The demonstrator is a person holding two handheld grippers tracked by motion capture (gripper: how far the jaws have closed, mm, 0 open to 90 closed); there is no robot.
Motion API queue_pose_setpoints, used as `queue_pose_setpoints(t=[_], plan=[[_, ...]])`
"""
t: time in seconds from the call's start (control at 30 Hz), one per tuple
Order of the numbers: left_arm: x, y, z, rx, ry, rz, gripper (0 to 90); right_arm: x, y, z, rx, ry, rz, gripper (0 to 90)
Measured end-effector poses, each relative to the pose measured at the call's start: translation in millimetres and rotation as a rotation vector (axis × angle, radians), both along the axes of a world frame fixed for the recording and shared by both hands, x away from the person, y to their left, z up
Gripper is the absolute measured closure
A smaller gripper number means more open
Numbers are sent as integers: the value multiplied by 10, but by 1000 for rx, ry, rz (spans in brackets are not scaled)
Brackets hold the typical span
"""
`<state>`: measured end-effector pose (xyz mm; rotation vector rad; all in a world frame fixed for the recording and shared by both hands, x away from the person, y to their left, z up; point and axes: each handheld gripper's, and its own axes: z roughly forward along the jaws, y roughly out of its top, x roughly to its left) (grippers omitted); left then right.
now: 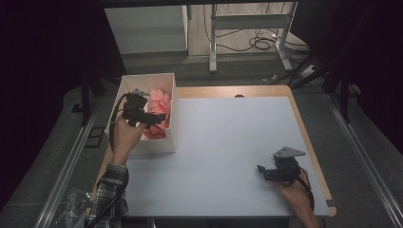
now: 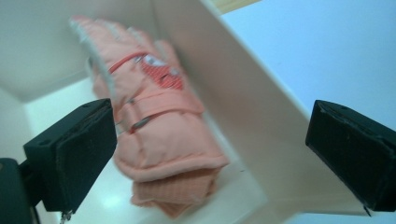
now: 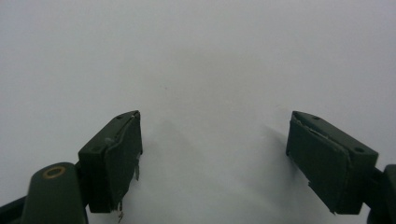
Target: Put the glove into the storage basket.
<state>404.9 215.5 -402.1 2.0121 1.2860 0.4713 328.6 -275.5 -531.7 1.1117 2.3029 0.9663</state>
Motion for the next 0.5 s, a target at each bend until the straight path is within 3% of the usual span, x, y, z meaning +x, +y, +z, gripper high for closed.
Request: queue_pose_setpoints(t=[0.23, 0.5], plan=[[-154, -261, 144, -13, -48, -87, 25, 0, 0, 0, 0, 0, 0, 186], [-293, -589, 158, -31, -81, -189, 24, 0, 0, 0, 1, 1, 0, 186]])
